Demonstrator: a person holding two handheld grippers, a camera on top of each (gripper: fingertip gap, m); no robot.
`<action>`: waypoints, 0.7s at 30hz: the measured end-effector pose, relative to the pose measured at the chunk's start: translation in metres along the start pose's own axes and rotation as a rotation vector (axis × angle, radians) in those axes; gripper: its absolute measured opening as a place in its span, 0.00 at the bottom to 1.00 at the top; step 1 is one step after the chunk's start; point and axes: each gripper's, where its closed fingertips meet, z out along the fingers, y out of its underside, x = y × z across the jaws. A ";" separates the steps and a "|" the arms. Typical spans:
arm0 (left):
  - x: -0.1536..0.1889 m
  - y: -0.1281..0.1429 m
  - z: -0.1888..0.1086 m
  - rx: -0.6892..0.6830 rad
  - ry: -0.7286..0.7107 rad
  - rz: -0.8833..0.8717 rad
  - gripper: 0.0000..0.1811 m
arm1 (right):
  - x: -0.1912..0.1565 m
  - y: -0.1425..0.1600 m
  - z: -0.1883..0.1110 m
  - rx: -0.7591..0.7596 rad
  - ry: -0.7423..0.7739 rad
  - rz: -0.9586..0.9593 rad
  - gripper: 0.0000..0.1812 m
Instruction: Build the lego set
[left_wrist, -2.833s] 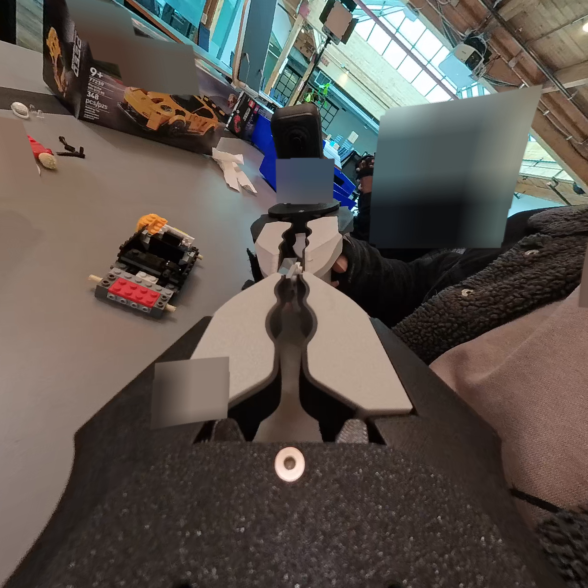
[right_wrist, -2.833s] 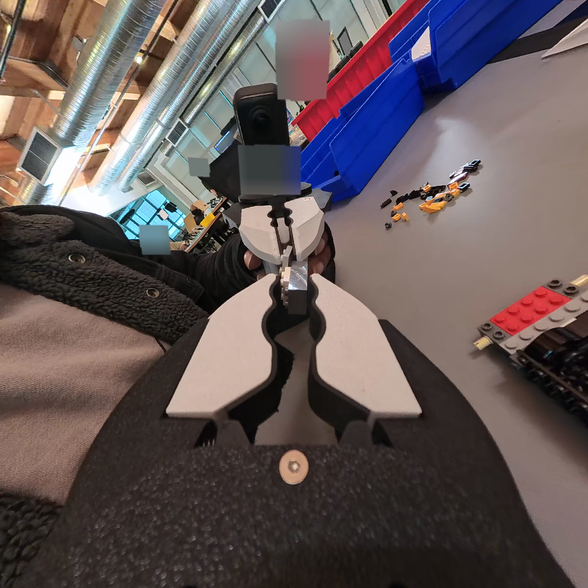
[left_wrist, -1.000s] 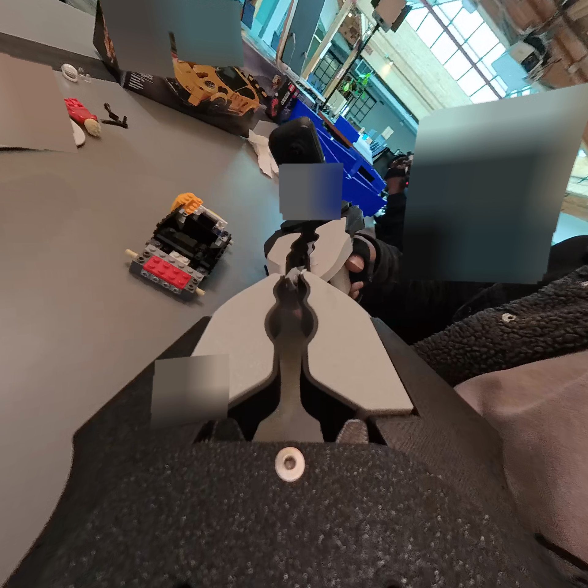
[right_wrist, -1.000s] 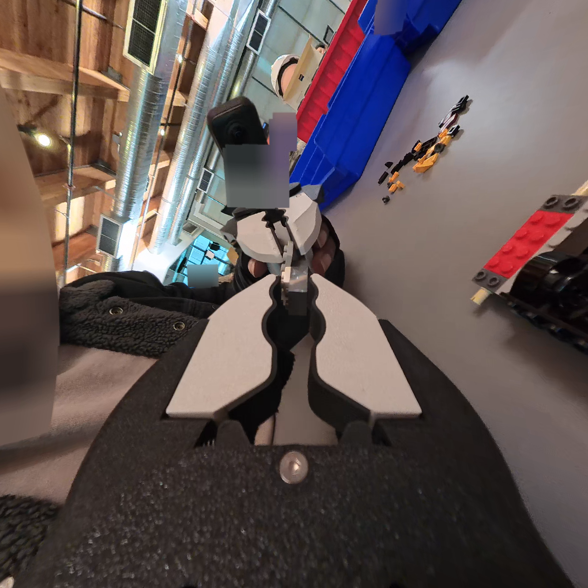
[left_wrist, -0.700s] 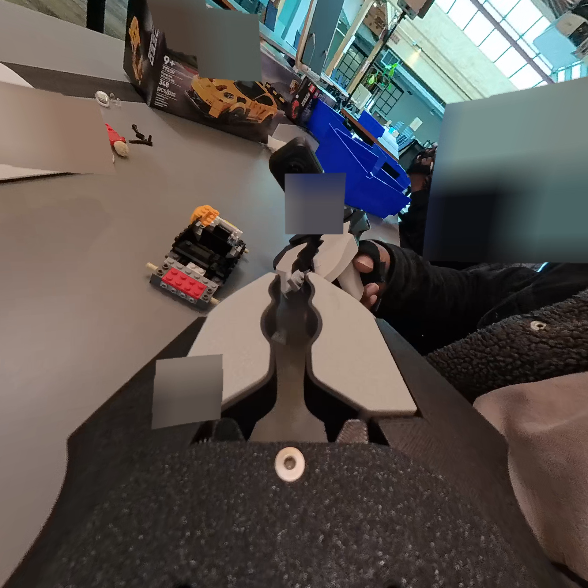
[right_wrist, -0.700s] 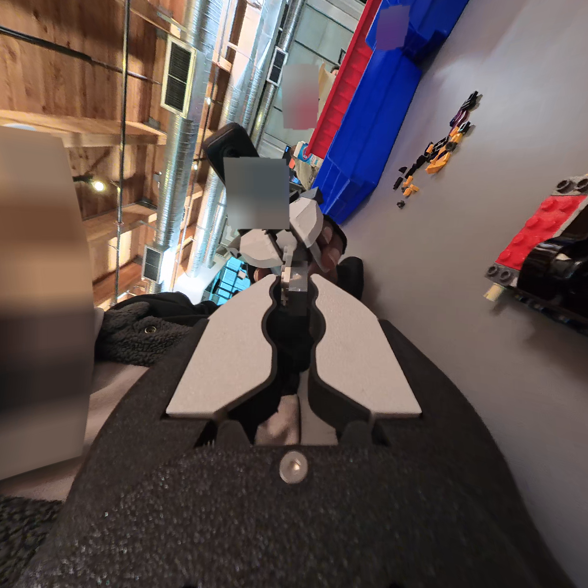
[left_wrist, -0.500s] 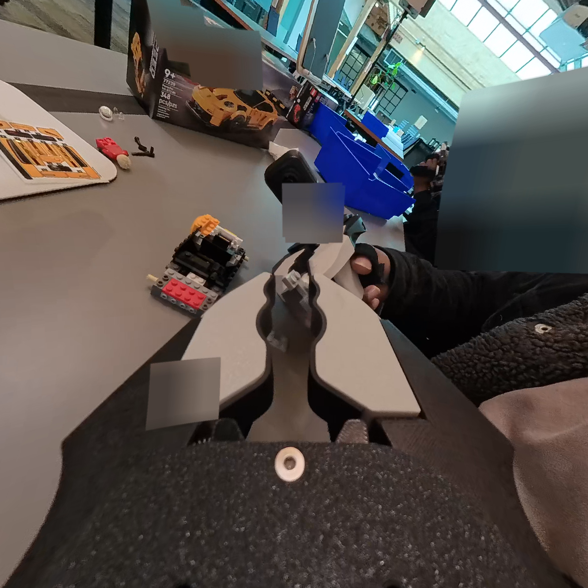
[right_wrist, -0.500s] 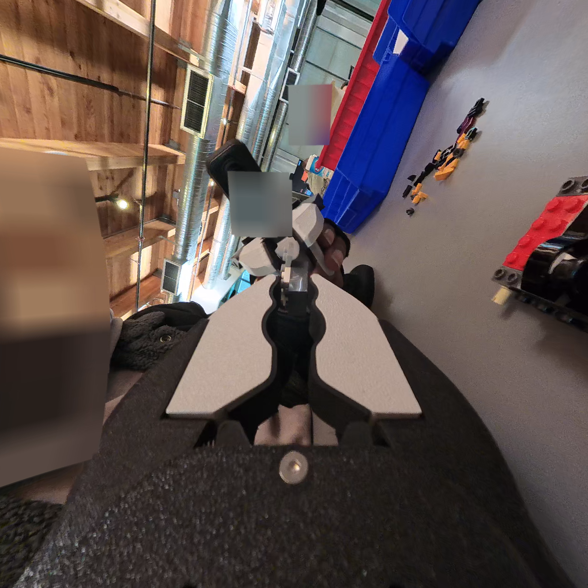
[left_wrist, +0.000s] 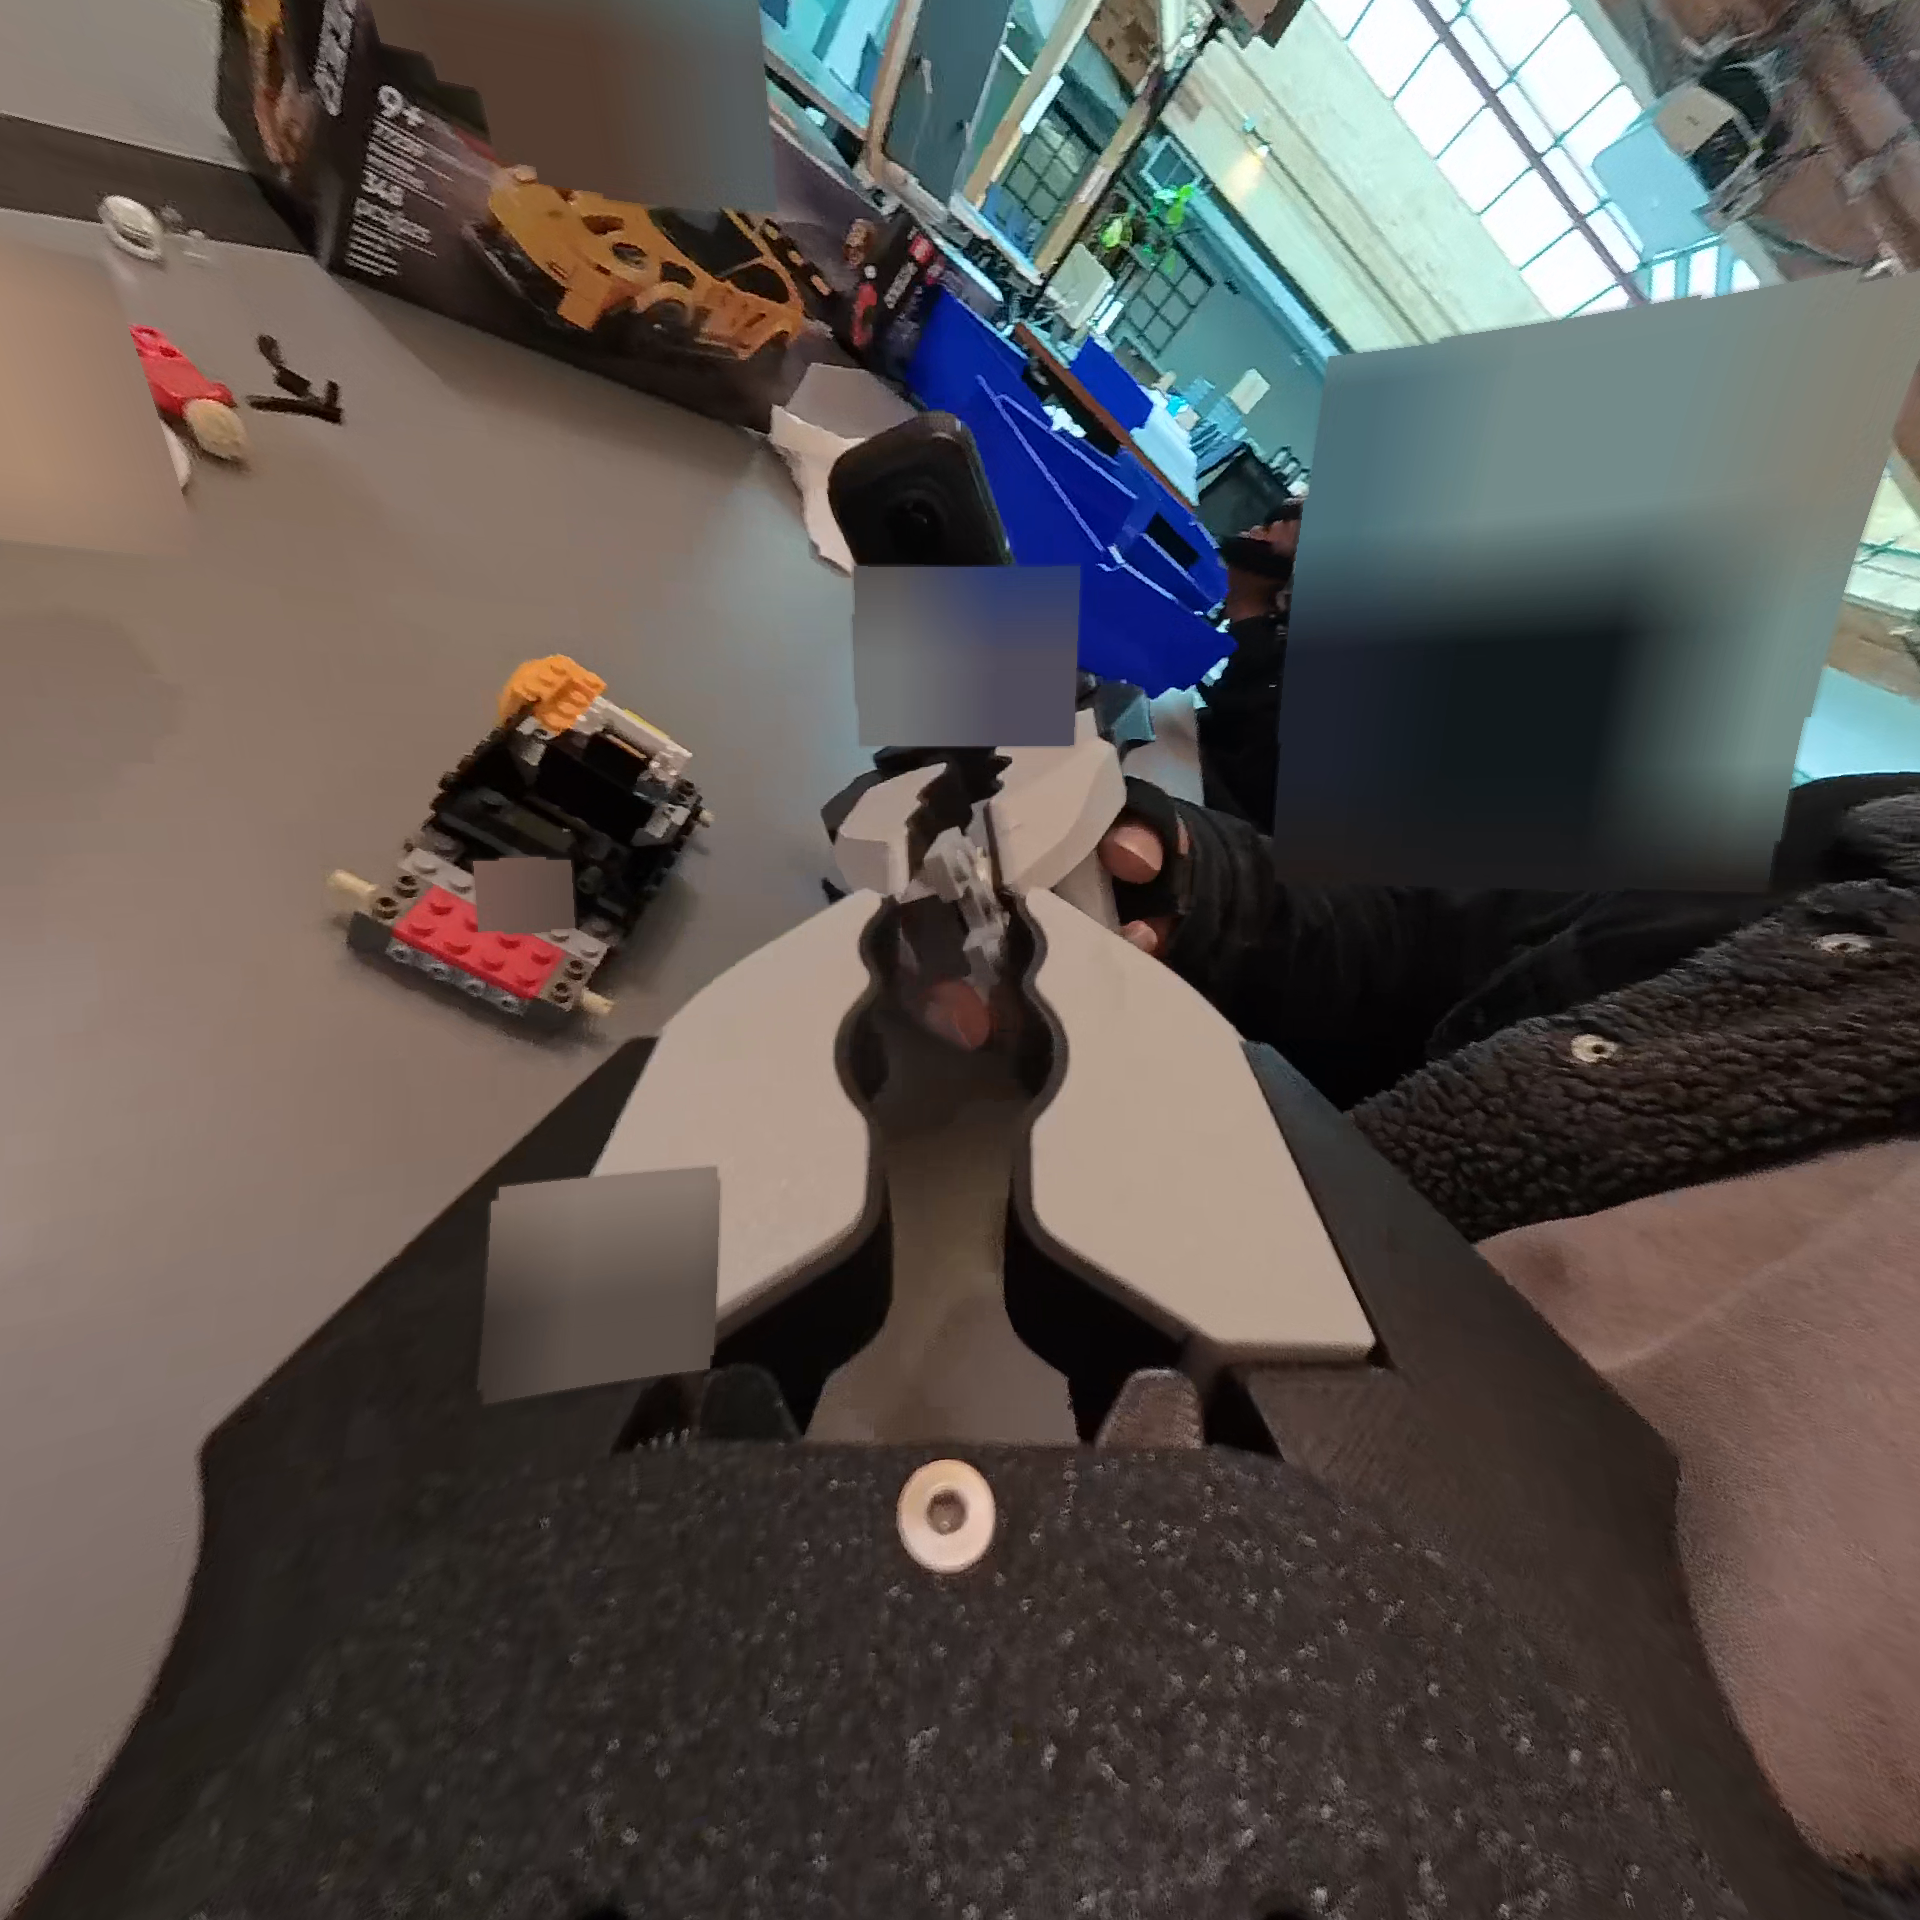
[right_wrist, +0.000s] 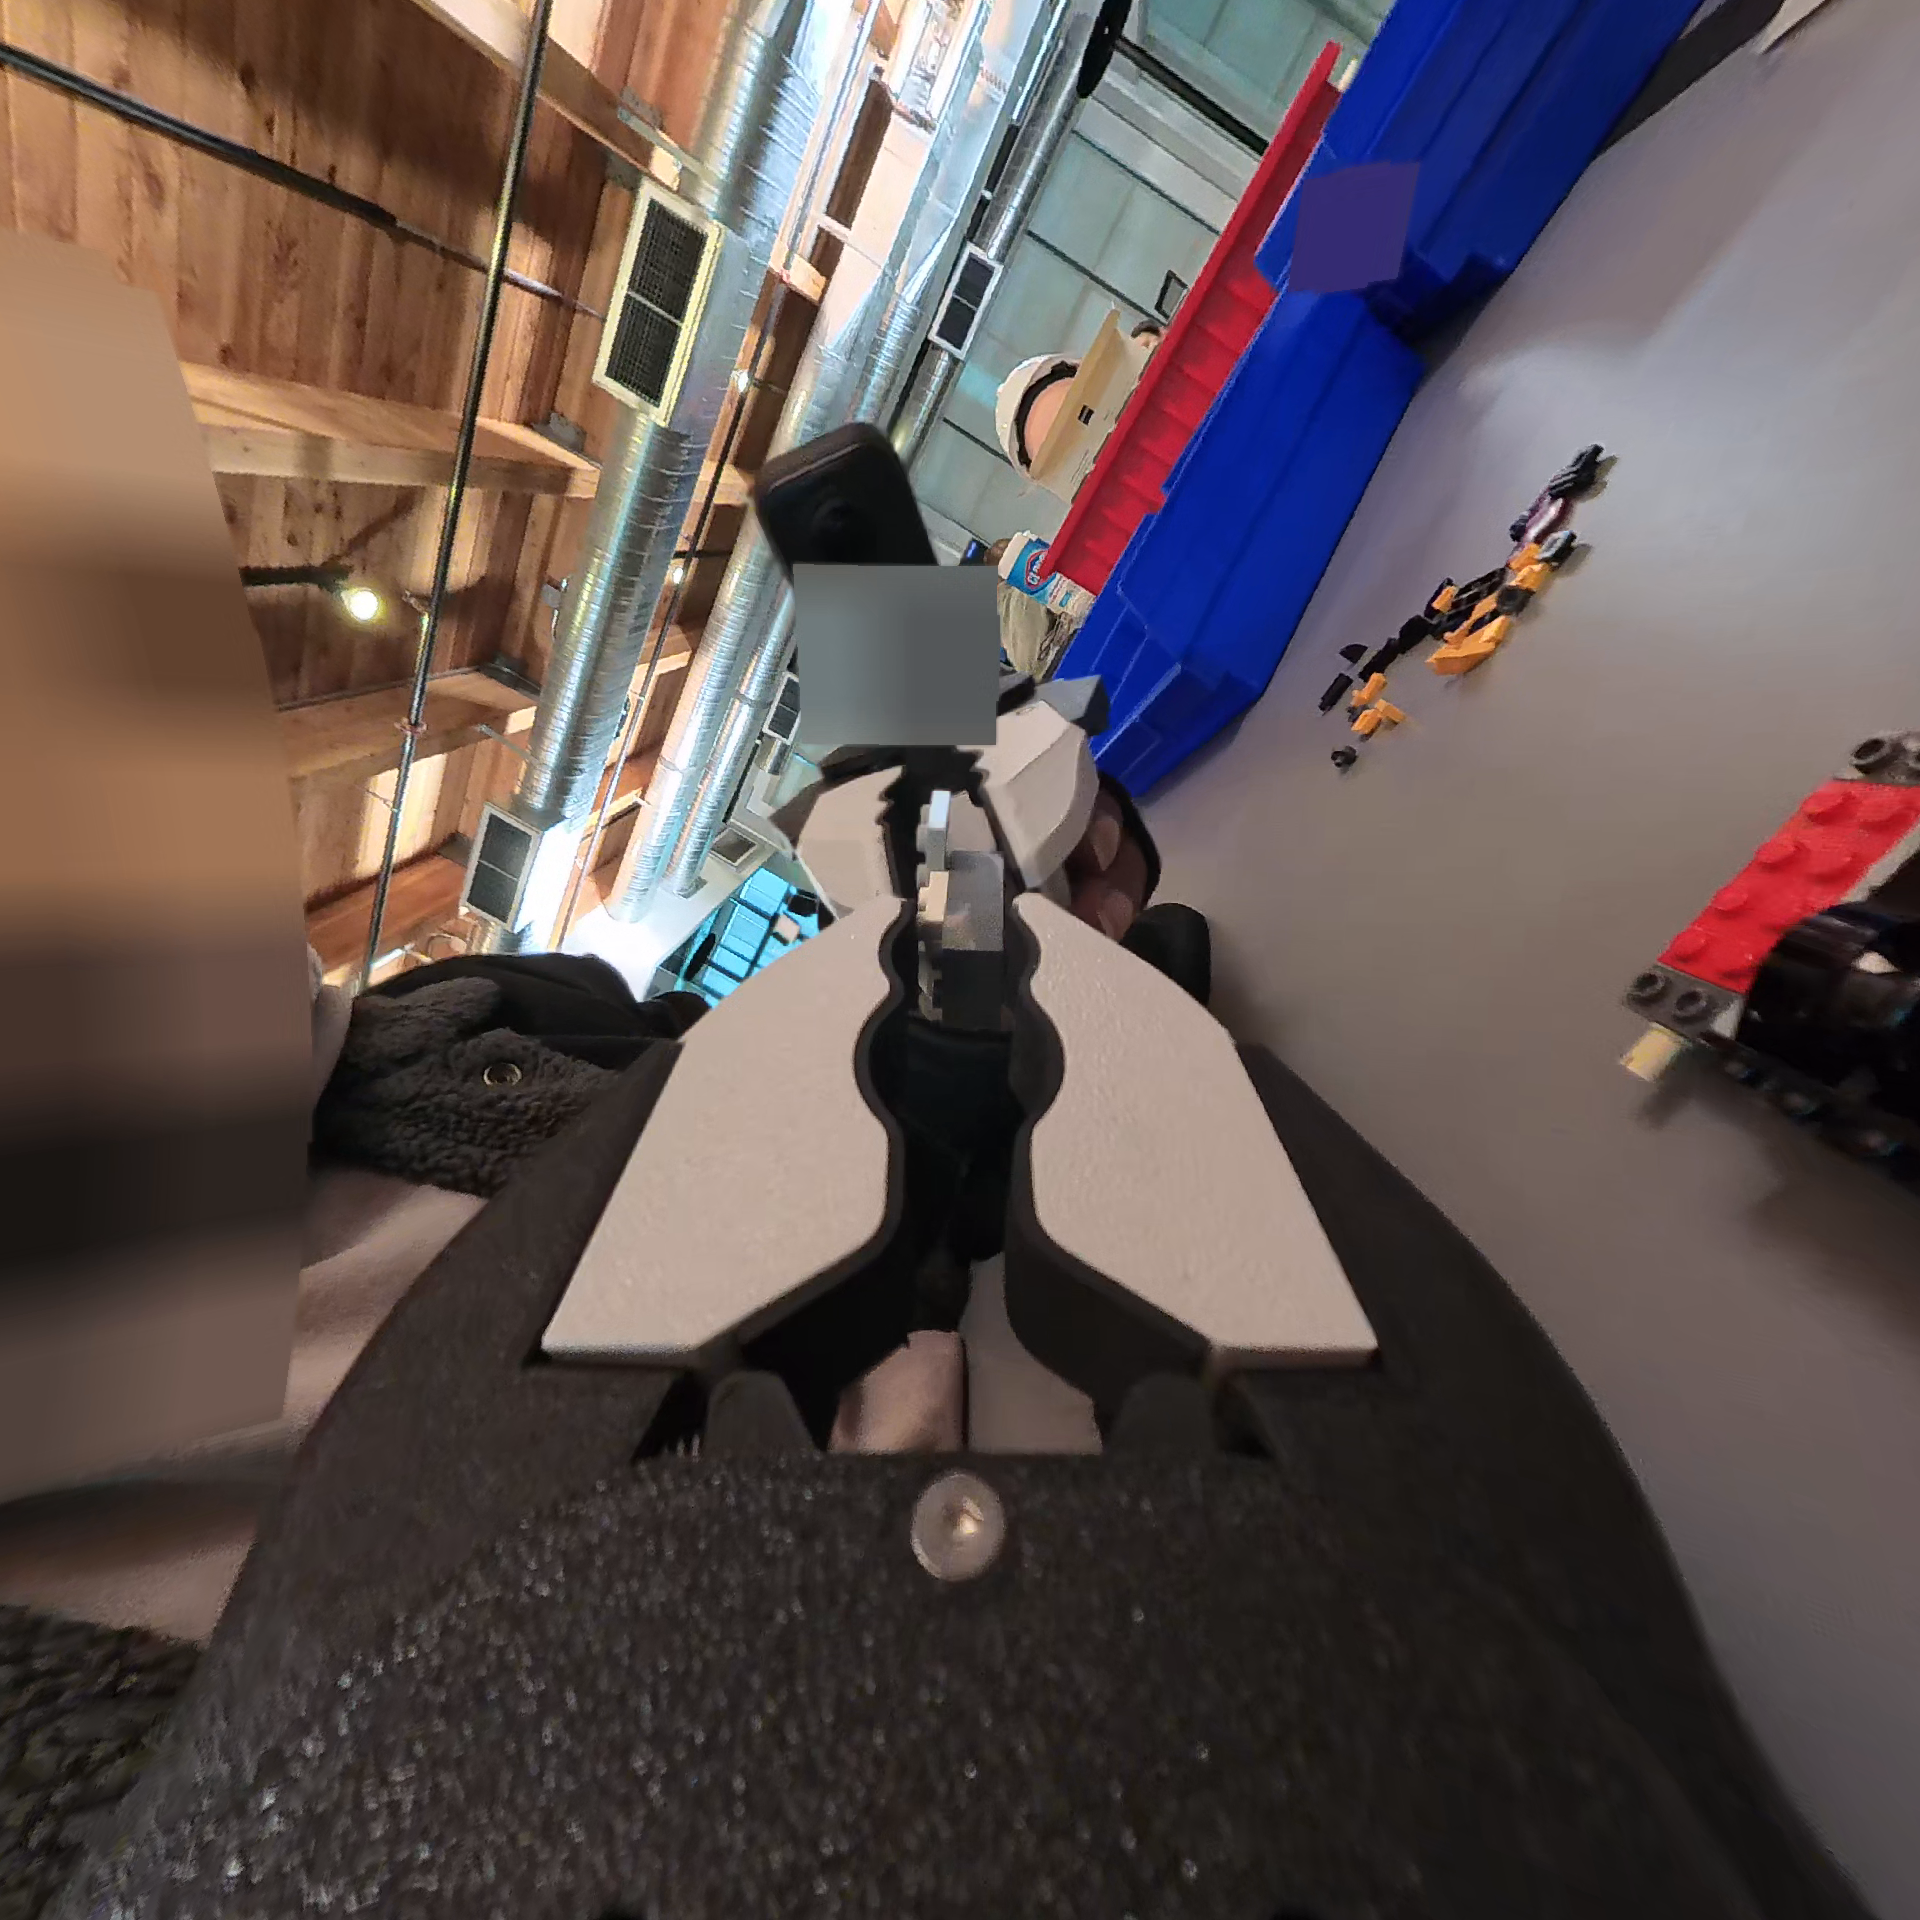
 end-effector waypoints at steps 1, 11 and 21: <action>0.002 0.000 0.000 0.000 0.020 -0.010 0.11 | -0.002 0.000 0.000 -0.002 -0.001 -0.017 0.08; 0.014 0.002 -0.003 0.007 0.106 0.022 0.09 | -0.013 0.005 0.002 -0.063 0.051 -0.275 0.08; 0.018 0.004 -0.006 0.031 0.129 0.041 0.08 | -0.017 0.008 0.004 -0.079 0.065 -0.387 0.08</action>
